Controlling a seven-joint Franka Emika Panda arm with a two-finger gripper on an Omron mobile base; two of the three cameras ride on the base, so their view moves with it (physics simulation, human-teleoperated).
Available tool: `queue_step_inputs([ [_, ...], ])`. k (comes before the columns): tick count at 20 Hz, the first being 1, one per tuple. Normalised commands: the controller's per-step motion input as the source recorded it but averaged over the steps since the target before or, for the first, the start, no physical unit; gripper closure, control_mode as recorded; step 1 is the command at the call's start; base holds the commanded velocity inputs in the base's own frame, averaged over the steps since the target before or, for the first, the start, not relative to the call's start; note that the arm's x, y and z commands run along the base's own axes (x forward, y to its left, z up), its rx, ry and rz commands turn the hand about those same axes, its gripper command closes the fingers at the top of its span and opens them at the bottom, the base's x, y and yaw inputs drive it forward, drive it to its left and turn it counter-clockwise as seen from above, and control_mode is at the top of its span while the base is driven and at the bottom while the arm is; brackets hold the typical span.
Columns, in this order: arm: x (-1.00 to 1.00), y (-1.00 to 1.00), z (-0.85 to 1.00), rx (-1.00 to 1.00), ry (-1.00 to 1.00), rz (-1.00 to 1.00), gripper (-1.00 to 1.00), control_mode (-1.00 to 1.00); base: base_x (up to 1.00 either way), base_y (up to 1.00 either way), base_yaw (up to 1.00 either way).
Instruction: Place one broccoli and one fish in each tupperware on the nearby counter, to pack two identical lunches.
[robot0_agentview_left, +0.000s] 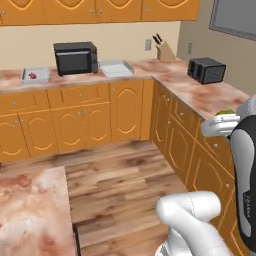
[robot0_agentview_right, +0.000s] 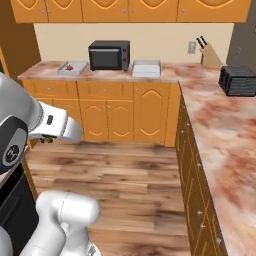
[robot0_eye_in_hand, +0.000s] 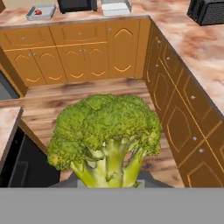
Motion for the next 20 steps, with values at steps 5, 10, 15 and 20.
queue_step_inputs([
  [5, 0.0, 0.0, 0.0, 0.0, 0.0, 0.0, 1.0, 1.0, 1.0, 0.0, 0.13],
  [10, 0.0, 0.0, 0.0, 0.0, 0.0, 0.0, 1.0, 1.0, 1.0, 0.0, 0.03],
  [15, 0.0, 0.0, 0.0, 0.0, 0.0, 0.0, 1.0, 1.0, 1.0, 0.05, 0.0],
  [20, 0.0, 0.0, 0.0, 0.0, 0.0, 0.0, 1.0, 1.0, 1.0, 0.29, 0.0],
])
